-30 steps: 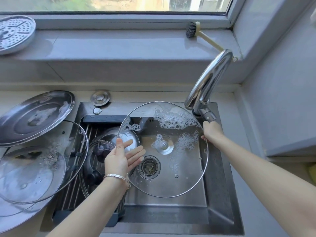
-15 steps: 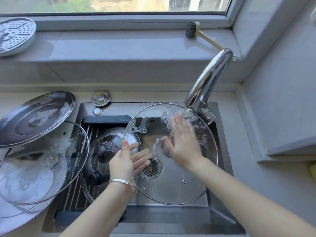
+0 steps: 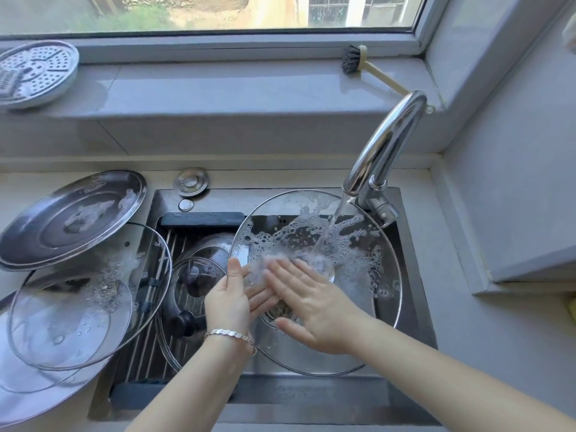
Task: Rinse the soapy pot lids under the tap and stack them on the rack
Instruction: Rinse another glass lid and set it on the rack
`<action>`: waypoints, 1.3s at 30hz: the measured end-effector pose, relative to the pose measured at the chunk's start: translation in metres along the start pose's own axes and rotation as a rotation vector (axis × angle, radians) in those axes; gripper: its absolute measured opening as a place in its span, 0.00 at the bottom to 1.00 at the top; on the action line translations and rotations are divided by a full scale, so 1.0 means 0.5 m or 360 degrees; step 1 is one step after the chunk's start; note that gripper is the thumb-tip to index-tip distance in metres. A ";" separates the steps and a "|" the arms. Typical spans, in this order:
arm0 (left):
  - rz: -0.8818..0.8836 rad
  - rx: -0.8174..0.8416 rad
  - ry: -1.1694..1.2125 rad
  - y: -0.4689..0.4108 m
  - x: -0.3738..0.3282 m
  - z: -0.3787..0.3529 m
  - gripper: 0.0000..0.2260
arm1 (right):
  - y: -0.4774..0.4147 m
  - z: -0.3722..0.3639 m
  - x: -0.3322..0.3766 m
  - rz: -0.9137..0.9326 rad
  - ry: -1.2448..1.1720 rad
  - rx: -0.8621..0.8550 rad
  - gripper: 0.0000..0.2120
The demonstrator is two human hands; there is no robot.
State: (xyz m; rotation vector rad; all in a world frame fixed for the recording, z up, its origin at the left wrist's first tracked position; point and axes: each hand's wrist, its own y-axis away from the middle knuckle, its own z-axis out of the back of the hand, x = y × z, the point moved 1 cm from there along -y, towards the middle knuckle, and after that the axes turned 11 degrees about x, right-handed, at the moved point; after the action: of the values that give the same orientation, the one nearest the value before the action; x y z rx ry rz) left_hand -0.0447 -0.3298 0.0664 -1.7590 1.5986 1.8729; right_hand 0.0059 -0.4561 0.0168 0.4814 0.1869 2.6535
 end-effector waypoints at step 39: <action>-0.0009 0.0039 -0.0224 0.051 0.008 -0.039 0.14 | -0.012 0.027 -0.052 -0.0755 -0.0538 -0.0038 0.38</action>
State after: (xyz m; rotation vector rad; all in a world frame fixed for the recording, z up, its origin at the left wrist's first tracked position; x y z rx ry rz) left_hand -0.0506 -0.3571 0.0826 -1.5815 1.5575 1.9193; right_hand 0.0355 -0.4613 0.0204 0.7624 0.1435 2.0776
